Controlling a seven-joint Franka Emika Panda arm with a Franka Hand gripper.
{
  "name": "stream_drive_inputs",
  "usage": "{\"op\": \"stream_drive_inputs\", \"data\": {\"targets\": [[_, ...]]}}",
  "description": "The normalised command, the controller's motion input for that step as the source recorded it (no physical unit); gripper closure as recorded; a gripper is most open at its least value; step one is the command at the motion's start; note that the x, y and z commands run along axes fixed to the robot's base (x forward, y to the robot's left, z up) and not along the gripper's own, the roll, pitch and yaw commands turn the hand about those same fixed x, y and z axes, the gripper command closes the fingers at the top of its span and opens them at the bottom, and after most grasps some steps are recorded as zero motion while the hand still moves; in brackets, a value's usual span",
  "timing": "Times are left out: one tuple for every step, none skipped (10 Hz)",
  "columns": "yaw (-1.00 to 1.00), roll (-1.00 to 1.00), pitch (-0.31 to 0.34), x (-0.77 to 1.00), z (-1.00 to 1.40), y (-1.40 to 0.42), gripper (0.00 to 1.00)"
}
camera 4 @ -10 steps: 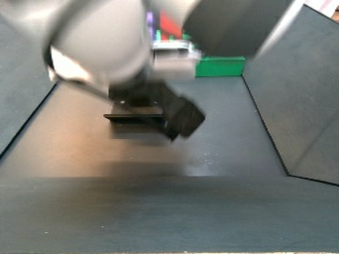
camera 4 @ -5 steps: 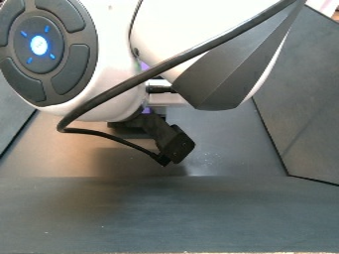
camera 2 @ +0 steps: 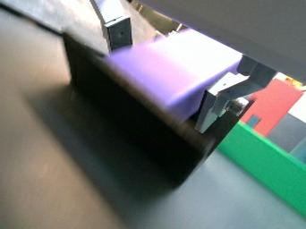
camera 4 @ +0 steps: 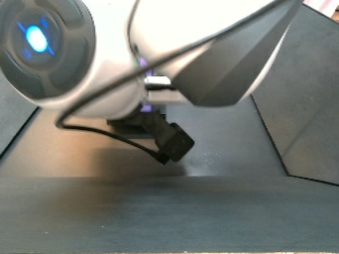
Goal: Pick up the arch object. Move up. Place the arch object on the fixture. Regrasp the arch object. Rotate the arch object. Move to above the board. Insert the arch object.
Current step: Regrasp the arch object.
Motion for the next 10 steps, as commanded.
{"op": "stream_drive_inputs", "data": {"targets": [[0.01, 0.04, 0.034, -0.02, 1.00, 0.00, 0.00], [0.00, 0.05, 0.034, -0.02, 1.00, 0.00, 0.00], [0.00, 0.06, 0.039, -0.04, 1.00, 0.00, 0.00], [0.00, 0.06, 0.045, -0.04, 0.89, 0.00, 0.00], [-0.01, 0.06, 0.052, -0.03, 0.65, 0.00, 0.00], [-0.01, 0.06, 0.053, -0.03, 0.53, 0.00, 0.00], [-0.02, 0.06, 0.054, -0.03, 0.28, 0.00, 0.00], [0.02, 1.00, 0.045, -0.01, 0.94, -1.00, 0.00], [0.02, 1.00, 0.043, -0.01, 0.90, -1.00, 0.00], [0.02, 1.00, 0.037, -0.02, 0.89, -1.00, 0.00]]}}
